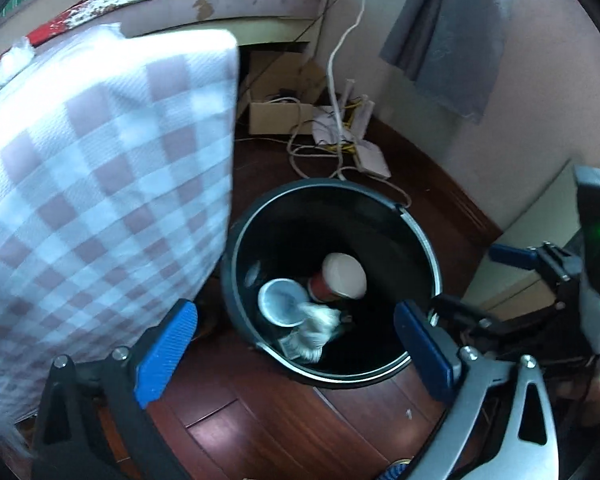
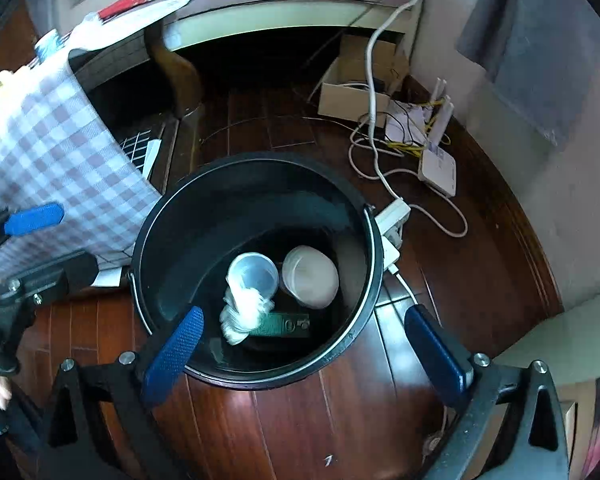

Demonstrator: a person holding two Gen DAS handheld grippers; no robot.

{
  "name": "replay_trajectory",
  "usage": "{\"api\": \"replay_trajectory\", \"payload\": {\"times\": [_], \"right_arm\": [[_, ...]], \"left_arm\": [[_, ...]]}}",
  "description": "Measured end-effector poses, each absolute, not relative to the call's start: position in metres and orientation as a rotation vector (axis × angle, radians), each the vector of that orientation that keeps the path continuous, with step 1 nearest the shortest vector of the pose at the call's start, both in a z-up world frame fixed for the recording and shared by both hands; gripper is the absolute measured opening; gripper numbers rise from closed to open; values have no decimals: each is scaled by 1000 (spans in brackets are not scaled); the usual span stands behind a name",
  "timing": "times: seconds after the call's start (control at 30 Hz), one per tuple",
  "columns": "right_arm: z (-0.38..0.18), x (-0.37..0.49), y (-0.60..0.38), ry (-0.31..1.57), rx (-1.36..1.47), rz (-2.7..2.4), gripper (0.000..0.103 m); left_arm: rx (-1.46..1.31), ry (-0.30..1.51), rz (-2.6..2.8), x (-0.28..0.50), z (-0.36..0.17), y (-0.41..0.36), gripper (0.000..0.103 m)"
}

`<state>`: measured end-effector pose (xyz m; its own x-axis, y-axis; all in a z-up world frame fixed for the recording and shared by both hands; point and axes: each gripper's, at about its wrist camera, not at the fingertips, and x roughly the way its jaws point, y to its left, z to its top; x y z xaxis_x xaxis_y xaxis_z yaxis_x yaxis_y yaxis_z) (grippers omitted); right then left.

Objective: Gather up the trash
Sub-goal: 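Carry tissue and red cup over the bucket and release both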

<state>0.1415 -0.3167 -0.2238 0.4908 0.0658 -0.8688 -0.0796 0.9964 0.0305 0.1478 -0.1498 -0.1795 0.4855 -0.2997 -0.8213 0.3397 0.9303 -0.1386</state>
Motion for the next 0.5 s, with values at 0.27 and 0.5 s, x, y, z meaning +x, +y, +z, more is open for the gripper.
{"api": "replay_trajectory", "payload": {"times": [0.27,0.5], "right_arm": [[-216,136,-314,1019,-7,63,102],[-204,125,-307,984,-11,56,102]], "left_arm": [[46,973,-359,152,-173,-141,101],[43,949,-334,139,-160,-124,102]]}}
